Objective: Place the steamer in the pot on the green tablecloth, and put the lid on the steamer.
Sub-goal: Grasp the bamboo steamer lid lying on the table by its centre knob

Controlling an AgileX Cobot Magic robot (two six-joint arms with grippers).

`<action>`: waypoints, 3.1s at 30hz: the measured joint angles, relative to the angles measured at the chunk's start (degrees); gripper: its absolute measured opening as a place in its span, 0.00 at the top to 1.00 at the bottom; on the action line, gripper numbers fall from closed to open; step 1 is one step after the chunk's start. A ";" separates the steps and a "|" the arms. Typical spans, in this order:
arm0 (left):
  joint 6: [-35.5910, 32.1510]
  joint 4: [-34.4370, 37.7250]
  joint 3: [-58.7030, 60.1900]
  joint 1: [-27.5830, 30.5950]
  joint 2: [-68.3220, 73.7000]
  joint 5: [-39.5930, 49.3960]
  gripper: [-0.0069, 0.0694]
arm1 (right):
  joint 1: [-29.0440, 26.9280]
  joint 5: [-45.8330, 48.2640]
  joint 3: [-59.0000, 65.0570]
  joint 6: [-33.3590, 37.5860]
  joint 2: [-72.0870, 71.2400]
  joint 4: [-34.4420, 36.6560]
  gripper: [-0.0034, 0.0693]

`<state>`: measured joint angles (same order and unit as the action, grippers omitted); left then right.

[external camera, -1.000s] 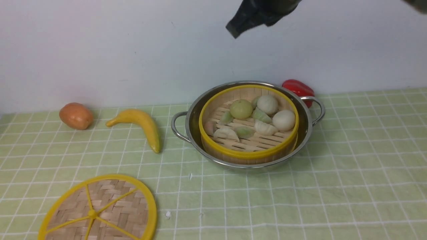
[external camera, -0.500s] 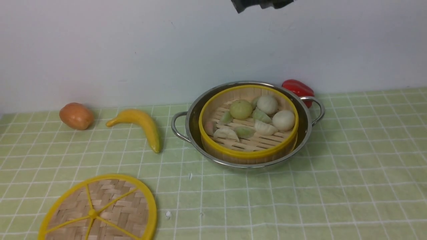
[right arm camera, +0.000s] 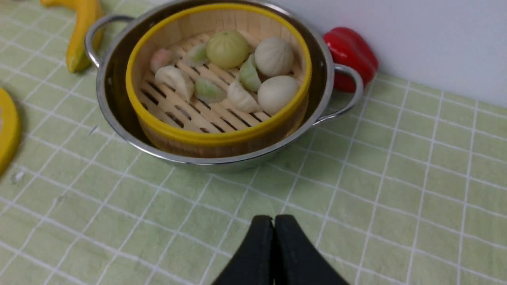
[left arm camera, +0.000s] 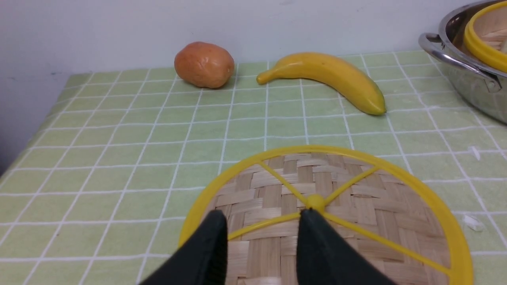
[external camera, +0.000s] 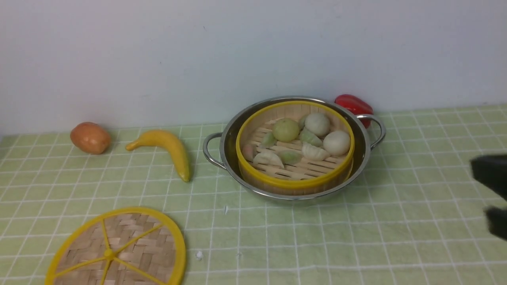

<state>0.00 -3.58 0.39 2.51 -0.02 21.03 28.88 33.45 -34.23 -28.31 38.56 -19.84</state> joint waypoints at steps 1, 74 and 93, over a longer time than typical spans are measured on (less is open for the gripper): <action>0.00 0.00 0.00 0.00 0.00 0.00 0.59 | -1.84 -2.28 3.60 -0.29 -4.08 -0.45 0.92; 5.55 22.64 -0.11 0.00 0.00 -21.03 0.59 | -20.49 -12.98 34.74 -4.36 -38.26 -1.42 0.64; 0.00 4.68 -45.52 0.00 55.26 40.11 0.59 | -20.49 -13.23 34.74 -4.41 -38.26 -1.42 0.62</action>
<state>0.00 1.10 -45.13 2.51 55.24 61.14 8.39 20.22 0.51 -32.72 0.30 -21.26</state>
